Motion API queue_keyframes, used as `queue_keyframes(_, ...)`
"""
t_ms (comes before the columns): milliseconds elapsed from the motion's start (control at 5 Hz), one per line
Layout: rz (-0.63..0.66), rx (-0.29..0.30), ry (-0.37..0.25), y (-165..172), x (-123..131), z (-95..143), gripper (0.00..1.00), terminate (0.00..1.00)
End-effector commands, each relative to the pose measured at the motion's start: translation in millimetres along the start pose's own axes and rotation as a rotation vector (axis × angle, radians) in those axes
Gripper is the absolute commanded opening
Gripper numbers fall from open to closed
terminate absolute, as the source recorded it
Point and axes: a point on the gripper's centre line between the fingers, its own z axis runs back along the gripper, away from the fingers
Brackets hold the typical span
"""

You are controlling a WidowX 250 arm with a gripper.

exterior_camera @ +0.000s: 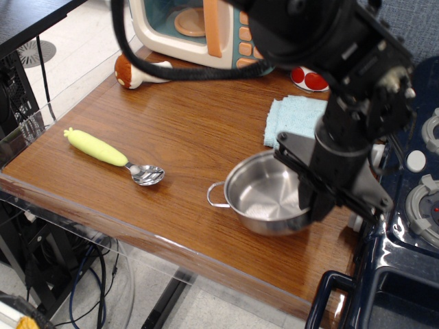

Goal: Move the pan to the bottom right of the table

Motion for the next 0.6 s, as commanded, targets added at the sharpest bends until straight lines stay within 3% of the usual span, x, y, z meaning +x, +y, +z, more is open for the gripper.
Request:
queue_keyframes(0,-0.069,0.006,0.015,-8.0,-15.4,-6.1,0.00,0.00)
queue_keyframes(200,-0.076,0.022,0.036,-8.4,-18.3,-10.5,0.00,0.00)
queue_keyframes(400,-0.058,0.042,0.046,-5.5,-16.6,-11.3,1.00,0.00)
